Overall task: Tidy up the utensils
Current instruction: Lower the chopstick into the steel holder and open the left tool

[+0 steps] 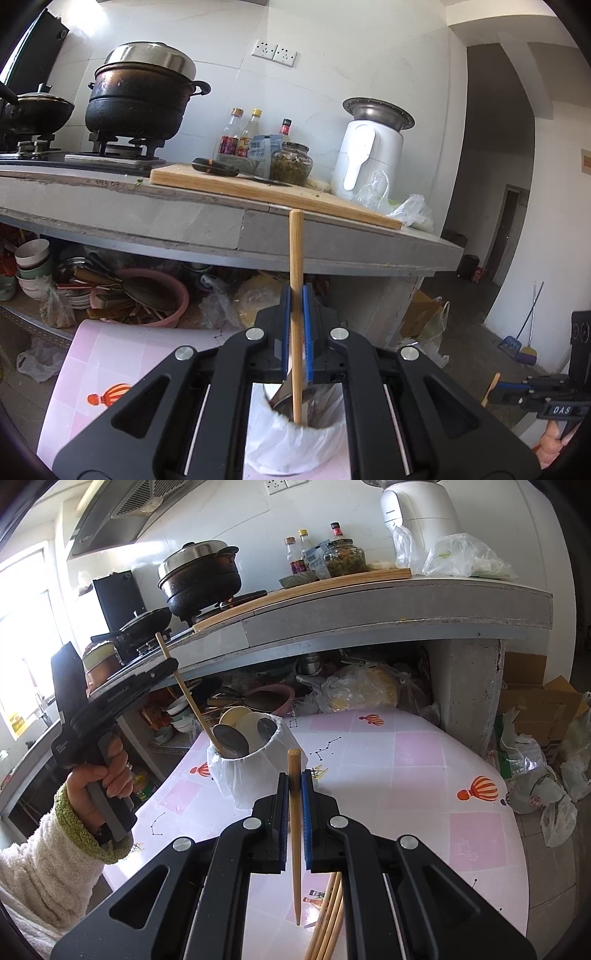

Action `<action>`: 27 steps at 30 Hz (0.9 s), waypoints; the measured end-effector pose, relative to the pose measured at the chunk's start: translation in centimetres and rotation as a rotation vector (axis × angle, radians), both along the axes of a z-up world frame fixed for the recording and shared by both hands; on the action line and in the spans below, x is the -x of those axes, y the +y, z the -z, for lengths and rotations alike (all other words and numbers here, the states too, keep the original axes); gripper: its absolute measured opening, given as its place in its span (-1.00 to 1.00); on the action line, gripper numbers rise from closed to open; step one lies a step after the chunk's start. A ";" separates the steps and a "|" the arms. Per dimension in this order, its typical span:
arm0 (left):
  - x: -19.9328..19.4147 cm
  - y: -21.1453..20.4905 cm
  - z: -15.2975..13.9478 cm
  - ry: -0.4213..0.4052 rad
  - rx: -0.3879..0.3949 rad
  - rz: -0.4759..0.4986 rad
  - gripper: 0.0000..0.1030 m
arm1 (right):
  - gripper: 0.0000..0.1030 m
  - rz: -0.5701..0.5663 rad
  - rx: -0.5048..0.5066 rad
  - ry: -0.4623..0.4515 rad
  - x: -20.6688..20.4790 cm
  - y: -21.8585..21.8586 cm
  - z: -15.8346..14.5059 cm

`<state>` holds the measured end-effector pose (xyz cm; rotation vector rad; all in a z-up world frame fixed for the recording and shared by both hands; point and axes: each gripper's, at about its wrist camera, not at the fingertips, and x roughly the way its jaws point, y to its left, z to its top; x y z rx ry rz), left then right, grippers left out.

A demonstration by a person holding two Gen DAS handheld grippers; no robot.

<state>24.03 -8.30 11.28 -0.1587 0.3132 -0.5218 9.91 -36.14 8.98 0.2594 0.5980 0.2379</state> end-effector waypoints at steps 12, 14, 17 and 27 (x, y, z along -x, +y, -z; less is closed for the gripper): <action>1.2 -0.8 2.5 0.025 -0.085 -0.004 -0.89 | -0.87 -0.007 0.017 -0.009 0.7 1.0 -0.9; 1.1 -1.1 2.9 0.045 -0.107 -0.007 -0.88 | -0.87 -0.007 0.020 -0.009 0.8 1.1 -0.9; 0.8 -1.6 3.8 0.094 -0.150 -0.019 -0.87 | -0.87 -0.006 0.025 -0.013 1.1 1.2 -1.1; -0.1 -2.3 5.0 0.234 -0.230 -0.035 -0.83 | -0.87 -0.006 0.036 -0.024 1.5 1.5 -1.7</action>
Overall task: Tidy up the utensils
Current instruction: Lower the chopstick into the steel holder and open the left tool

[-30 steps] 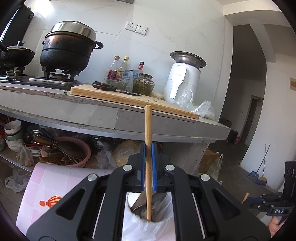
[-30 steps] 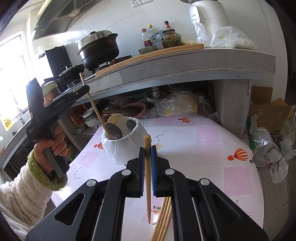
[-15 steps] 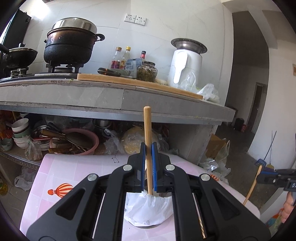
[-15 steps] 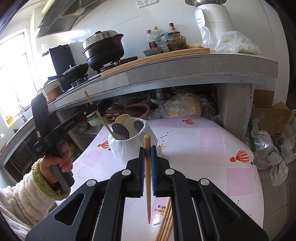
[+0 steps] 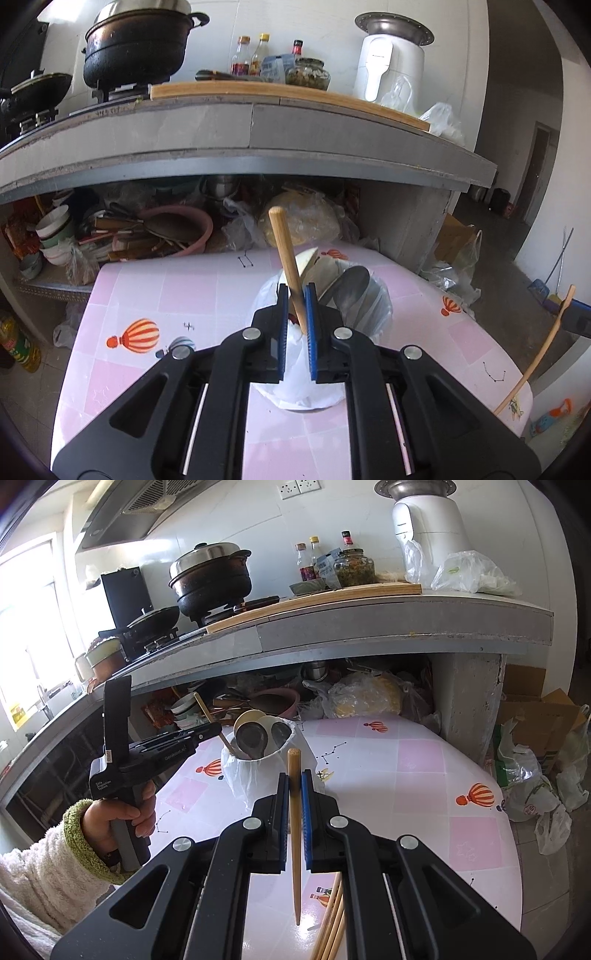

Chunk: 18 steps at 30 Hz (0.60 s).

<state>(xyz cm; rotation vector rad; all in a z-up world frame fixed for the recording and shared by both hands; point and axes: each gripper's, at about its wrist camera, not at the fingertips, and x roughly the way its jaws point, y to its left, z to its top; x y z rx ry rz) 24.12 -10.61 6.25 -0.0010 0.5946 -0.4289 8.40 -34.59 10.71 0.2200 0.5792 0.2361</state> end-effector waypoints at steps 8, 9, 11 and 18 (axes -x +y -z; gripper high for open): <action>1.0 2.2 0.1 0.038 0.067 -0.011 -0.25 | -0.87 -0.014 0.016 -0.024 -0.6 0.4 -1.4; 1.4 2.6 0.0 0.033 0.077 -0.014 -0.22 | -0.87 -0.018 0.015 -0.030 -0.8 0.5 -1.8; 2.2 3.4 0.0 0.027 0.092 -0.020 -0.10 | -0.87 -0.032 0.015 -0.050 -1.7 0.7 -2.9; 5.8 7.3 0.7 0.012 0.161 -0.085 0.24 | -0.87 -0.076 0.005 -0.149 -5.8 1.6 -8.5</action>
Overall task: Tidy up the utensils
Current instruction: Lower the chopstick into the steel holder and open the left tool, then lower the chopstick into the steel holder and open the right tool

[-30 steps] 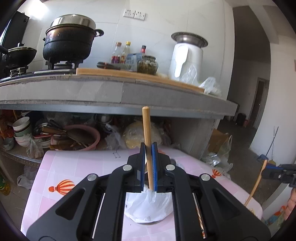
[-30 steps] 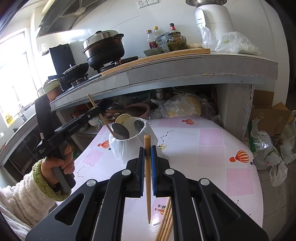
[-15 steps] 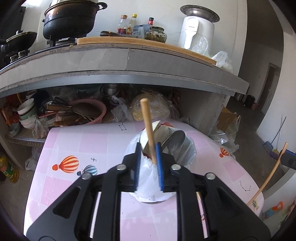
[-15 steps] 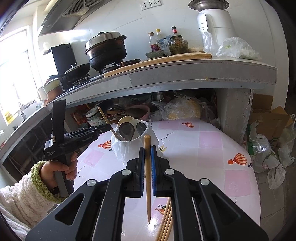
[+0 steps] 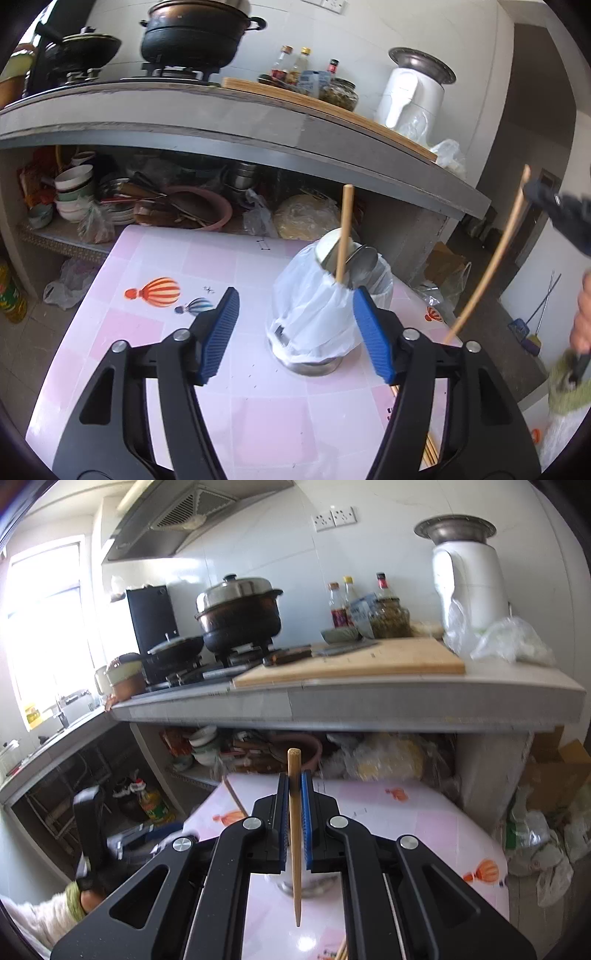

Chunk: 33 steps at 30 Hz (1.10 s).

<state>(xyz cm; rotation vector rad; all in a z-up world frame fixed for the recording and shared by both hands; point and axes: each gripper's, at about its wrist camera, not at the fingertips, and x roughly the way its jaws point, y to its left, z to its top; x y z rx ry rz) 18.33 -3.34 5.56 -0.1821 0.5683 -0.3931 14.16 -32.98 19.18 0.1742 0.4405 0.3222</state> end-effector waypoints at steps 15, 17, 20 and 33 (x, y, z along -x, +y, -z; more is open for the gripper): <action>3.6 5.1 2.1 -0.020 -0.039 -0.102 0.53 | -0.87 0.006 0.004 -0.079 -9.2 4.2 -2.8; 3.4 5.3 2.2 -0.018 -0.036 -0.104 0.54 | -0.87 0.006 0.026 -0.062 -10.0 5.0 -1.7; 3.3 5.6 2.3 -0.017 -0.030 -0.105 0.56 | -0.87 0.007 0.052 -0.038 -10.9 5.7 -0.2; 2.8 6.1 3.1 0.002 -0.013 -0.120 0.59 | -0.87 -0.020 0.084 0.042 -11.2 7.3 4.8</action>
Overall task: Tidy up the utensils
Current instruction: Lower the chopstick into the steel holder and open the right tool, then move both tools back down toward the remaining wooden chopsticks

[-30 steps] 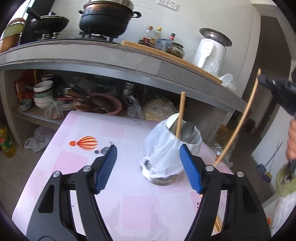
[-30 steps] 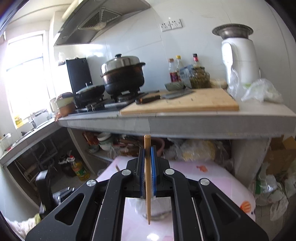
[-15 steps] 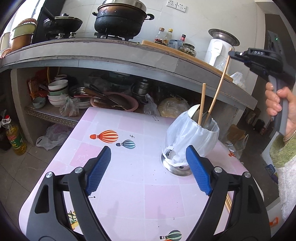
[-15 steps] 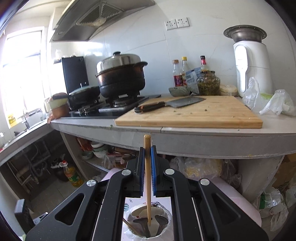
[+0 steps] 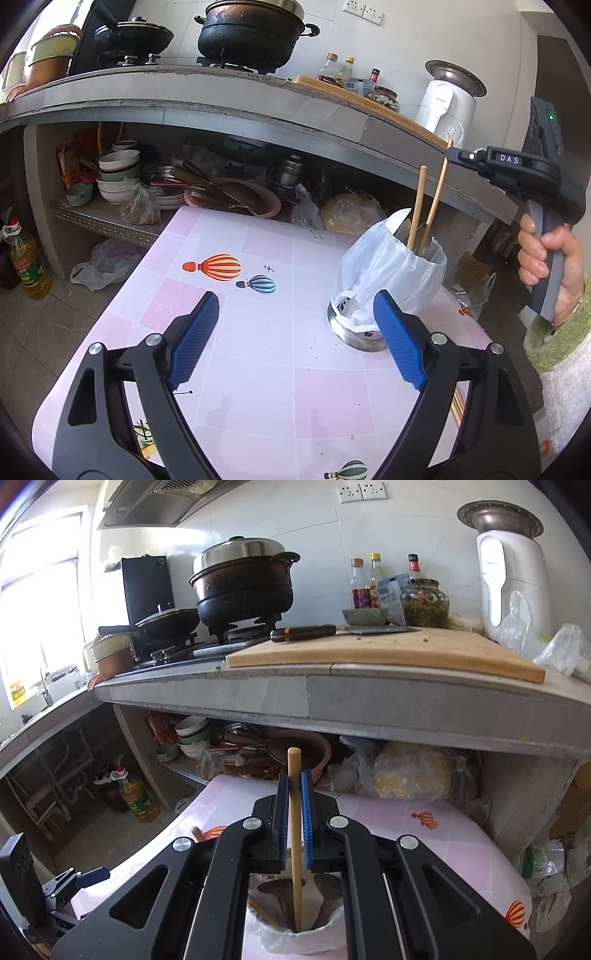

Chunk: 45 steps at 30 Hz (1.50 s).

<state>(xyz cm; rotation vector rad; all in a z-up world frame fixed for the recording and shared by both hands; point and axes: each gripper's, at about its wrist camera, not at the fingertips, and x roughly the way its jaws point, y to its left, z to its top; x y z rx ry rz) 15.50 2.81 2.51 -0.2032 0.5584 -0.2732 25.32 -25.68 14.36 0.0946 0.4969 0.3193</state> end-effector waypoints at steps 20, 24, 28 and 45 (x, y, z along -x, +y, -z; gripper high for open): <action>0.2 -0.5 0.2 0.001 -0.003 0.008 0.60 | -0.86 0.009 -0.100 0.113 0.7 -2.5 4.4; 0.2 -0.6 0.1 0.000 -0.002 0.009 0.61 | -0.86 0.020 -0.128 0.132 0.5 -3.2 4.4; 0.4 -0.8 0.1 0.000 -0.007 0.010 0.61 | -0.84 0.027 -0.177 0.163 0.2 -4.3 4.5; 1.5 -2.8 0.7 0.011 -0.045 0.056 0.62 | -0.47 0.096 -0.182 0.113 7.8 -9.7 3.3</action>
